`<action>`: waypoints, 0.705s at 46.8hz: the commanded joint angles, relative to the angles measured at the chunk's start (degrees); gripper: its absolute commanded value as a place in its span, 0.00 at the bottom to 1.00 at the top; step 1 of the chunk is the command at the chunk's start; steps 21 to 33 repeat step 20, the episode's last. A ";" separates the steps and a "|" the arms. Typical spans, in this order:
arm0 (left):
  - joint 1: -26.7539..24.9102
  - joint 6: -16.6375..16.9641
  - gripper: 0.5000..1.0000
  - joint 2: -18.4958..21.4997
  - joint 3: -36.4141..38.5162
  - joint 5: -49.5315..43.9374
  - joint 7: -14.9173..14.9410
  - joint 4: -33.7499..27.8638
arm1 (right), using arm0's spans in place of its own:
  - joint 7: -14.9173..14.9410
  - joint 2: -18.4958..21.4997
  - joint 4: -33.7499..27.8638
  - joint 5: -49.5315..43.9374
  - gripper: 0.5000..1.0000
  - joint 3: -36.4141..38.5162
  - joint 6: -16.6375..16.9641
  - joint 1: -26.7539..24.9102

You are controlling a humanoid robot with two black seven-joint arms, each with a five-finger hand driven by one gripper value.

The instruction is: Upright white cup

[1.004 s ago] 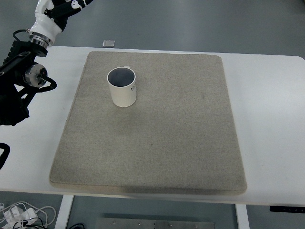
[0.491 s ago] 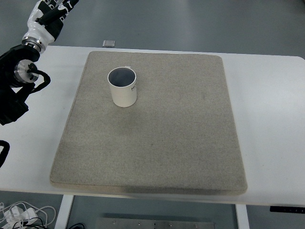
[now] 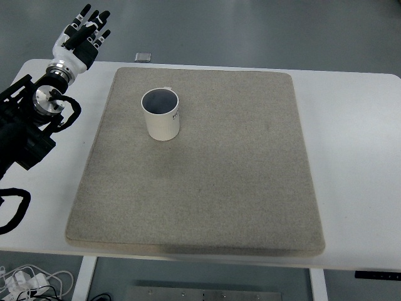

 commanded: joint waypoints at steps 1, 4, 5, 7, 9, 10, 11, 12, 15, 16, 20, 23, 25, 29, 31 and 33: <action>0.00 0.12 0.99 -1.10 0.07 -1.55 0.03 0.10 | -0.01 0.00 0.01 0.00 0.90 0.00 0.09 -0.09; 0.00 0.12 0.99 -1.80 0.07 -1.82 -0.05 0.27 | -0.01 0.00 0.01 0.00 0.90 -0.09 0.26 -0.09; 0.00 0.12 0.99 -2.15 -0.01 -1.91 -0.05 0.53 | -0.01 0.00 0.01 0.00 0.90 -0.09 0.35 -0.09; -0.09 0.21 0.99 -2.85 -0.10 -1.99 -0.05 1.15 | -0.01 0.00 0.01 -0.09 0.90 -0.09 0.26 -0.01; -0.09 0.21 0.99 -3.64 -0.28 -2.26 -0.05 1.85 | -0.01 0.00 0.01 -0.17 0.90 -0.09 0.26 0.00; -0.09 0.21 0.99 -3.91 -0.36 -2.43 -0.05 2.12 | -0.01 0.00 0.01 -0.17 0.90 -0.09 0.26 0.00; -0.18 0.12 0.99 -4.00 -0.63 -2.61 -0.05 2.38 | -0.01 0.00 0.01 -0.17 0.90 0.00 0.35 0.00; -0.18 0.12 0.99 -4.09 -0.89 -2.87 -0.05 2.64 | -0.01 0.00 0.01 -0.17 0.90 -0.09 0.35 0.00; -0.18 0.12 0.99 -4.61 -1.24 -3.05 -0.05 2.91 | -0.01 0.00 -0.07 -0.17 0.90 0.00 0.26 0.00; -0.27 0.12 0.99 -4.79 -1.24 -3.05 -0.05 2.91 | -0.01 0.00 0.01 -0.17 0.90 0.00 0.26 0.00; -0.27 0.12 0.99 -5.05 -1.33 -3.14 -0.05 3.00 | -0.09 0.00 0.01 -0.17 0.90 0.00 0.35 0.08; -0.27 0.12 0.99 -5.05 -1.33 -3.14 -0.05 3.00 | -0.09 0.00 0.01 -0.17 0.90 0.00 0.35 0.08; -0.27 0.12 0.99 -5.05 -1.33 -3.14 -0.05 3.00 | -0.09 0.00 0.01 -0.17 0.90 0.00 0.35 0.08; -0.27 0.12 0.99 -5.05 -1.33 -3.14 -0.05 3.00 | -0.09 0.00 0.01 -0.17 0.90 0.00 0.35 0.08; -0.27 0.12 0.99 -5.05 -1.33 -3.14 -0.05 3.00 | -0.09 0.00 0.01 -0.17 0.90 0.00 0.35 0.08; -0.27 0.12 0.99 -5.05 -1.33 -3.14 -0.05 3.00 | -0.09 0.00 0.01 -0.17 0.90 0.00 0.35 0.08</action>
